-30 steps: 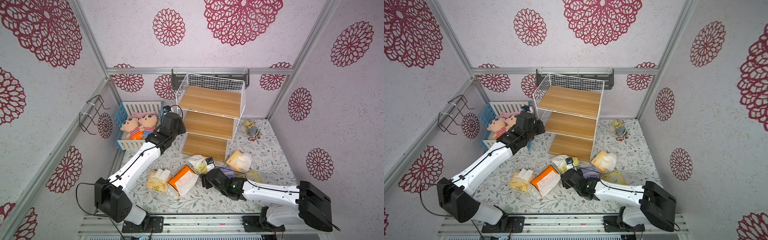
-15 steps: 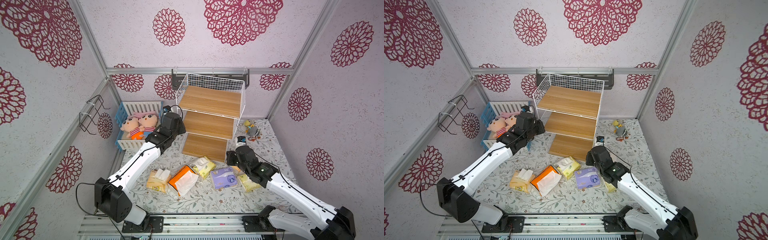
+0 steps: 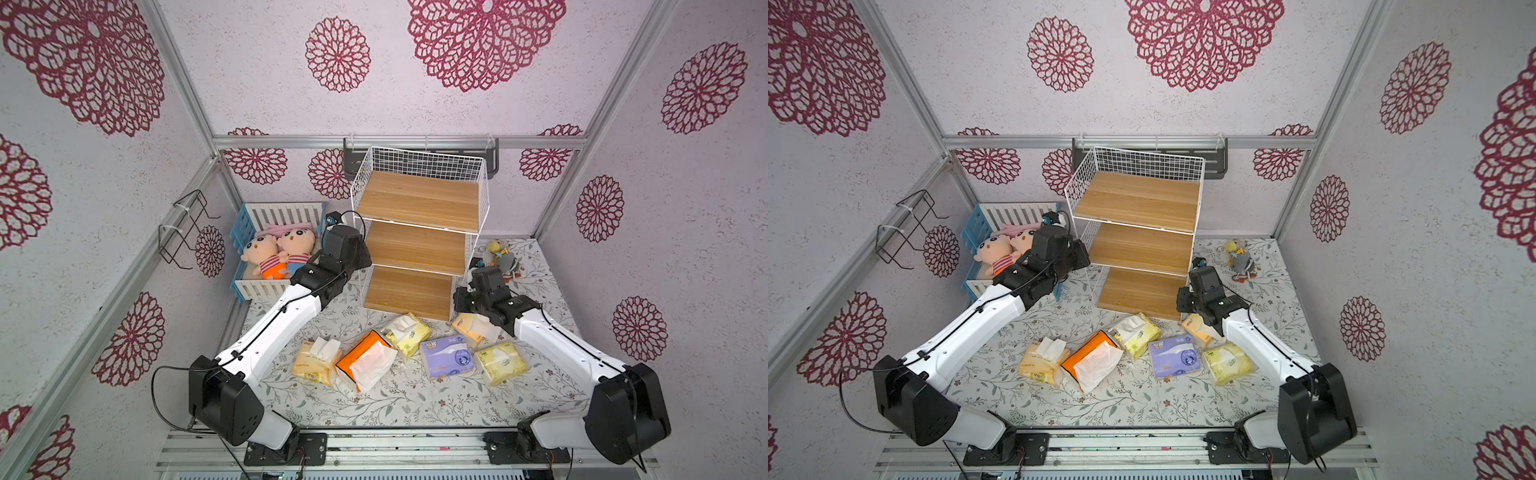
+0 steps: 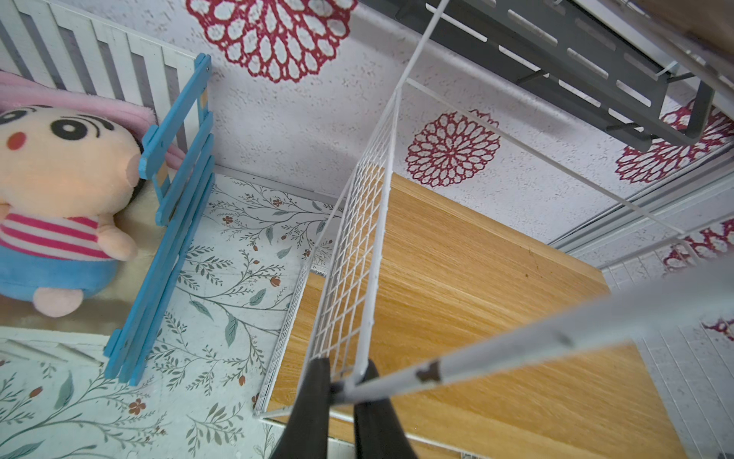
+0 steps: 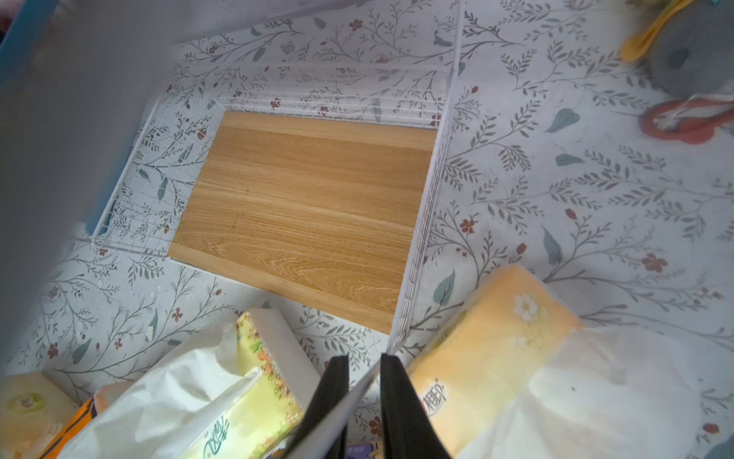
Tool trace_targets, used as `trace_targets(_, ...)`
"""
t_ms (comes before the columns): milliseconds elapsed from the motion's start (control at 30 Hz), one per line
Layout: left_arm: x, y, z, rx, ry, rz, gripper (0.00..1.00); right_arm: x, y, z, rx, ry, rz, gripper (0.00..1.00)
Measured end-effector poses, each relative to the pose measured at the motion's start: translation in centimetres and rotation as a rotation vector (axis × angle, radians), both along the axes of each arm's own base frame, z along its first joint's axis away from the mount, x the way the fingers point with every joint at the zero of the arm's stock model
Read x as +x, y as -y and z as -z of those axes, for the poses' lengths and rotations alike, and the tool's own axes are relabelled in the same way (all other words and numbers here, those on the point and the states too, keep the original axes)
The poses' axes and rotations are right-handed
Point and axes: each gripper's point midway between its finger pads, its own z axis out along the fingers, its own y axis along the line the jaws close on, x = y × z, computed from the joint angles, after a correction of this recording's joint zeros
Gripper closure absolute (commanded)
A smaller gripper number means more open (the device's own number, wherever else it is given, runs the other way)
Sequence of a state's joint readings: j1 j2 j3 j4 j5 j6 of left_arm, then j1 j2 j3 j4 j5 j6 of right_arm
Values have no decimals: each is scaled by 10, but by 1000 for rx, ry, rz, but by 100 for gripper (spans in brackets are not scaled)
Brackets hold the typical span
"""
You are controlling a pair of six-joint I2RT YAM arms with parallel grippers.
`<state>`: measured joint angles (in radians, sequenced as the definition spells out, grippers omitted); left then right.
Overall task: Remove the tissue boxes from the shelf
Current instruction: Place the shelf at the center of the board.
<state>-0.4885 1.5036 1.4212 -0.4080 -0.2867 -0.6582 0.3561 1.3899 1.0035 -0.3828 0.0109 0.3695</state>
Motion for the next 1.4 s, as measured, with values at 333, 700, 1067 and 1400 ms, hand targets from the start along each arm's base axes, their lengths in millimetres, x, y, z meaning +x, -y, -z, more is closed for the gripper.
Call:
trace_targets(333,3,2,0,4,3,3,90,55,7,-1,0,39,-14,83)
trace_targets(700,17,-9,-2,-22,6,-63,1,59,18,-18,-11,109,-8,42)
trace_targets(1067,-6,-35,-41,7,91,-125,3,3,47,-91,-24,307,50,1)
trace_targets(1400,-75,-100,-75,85,225,-275,3,-44,95,-124,-135,546,201,1)
